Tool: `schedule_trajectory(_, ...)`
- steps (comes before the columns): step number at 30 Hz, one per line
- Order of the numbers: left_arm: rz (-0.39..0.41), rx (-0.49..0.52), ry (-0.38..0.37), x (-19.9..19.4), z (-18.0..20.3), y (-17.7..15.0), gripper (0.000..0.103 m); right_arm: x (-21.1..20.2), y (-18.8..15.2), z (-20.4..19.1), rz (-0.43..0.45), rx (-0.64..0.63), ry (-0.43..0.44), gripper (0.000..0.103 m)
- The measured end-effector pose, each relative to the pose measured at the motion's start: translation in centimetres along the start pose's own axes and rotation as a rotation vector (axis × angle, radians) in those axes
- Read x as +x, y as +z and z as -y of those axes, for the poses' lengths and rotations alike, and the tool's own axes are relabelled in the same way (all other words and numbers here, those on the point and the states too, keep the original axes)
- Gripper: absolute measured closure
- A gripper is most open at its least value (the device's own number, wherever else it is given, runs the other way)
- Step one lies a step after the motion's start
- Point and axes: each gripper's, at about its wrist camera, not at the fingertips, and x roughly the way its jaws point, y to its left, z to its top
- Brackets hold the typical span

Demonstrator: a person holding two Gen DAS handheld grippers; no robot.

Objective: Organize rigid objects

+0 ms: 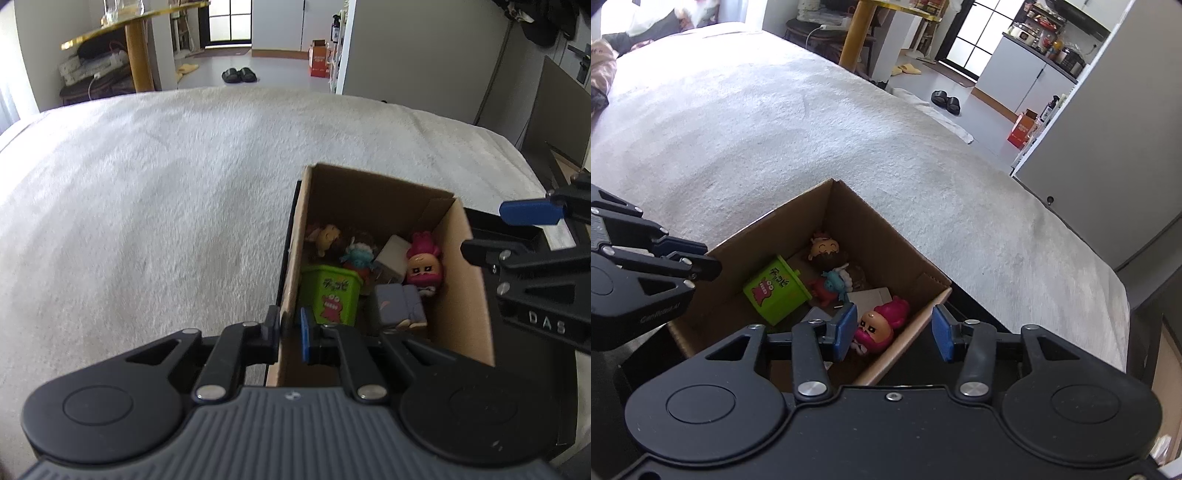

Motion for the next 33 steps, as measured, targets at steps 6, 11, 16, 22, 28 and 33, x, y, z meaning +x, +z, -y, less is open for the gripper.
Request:
schedule_trajectory(6,0.001,0.026,0.006,-1.9,1.0,0.6,0.091,-2.3,-0.3,0.8,0.028,0.053,0.006,0.052)
schedule_trajectory(11,0.014,0.05,0.021,-3.9,1.7,0.6,0.09,-4.3,-0.8,1.6,0.049,0.088,-0.001,0.044)
schedule_trajectory(16,0.02,0.068,0.04,-5.7,2.5,0.6,0.061,-6.5,-1.8,2.5,0.068,0.135,-0.01,0.036)
schedule_trajectory(22,0.056,0.113,0.061,-8.6,3.5,0.4,0.033,-8.6,-3.3,3.5,0.09,0.212,-0.006,0.03)
schedule_trajectory(28,0.078,0.137,0.065,-11.1,4.4,0.3,0.026,-10.7,-4.9,4.2,0.12,0.283,-0.006,0.02)
schedule_trajectory(33,0.104,0.16,0.054,-13.2,5.3,0.1,0.018,-12.4,-6.0,4.7,0.144,0.329,-0.006,0.012)
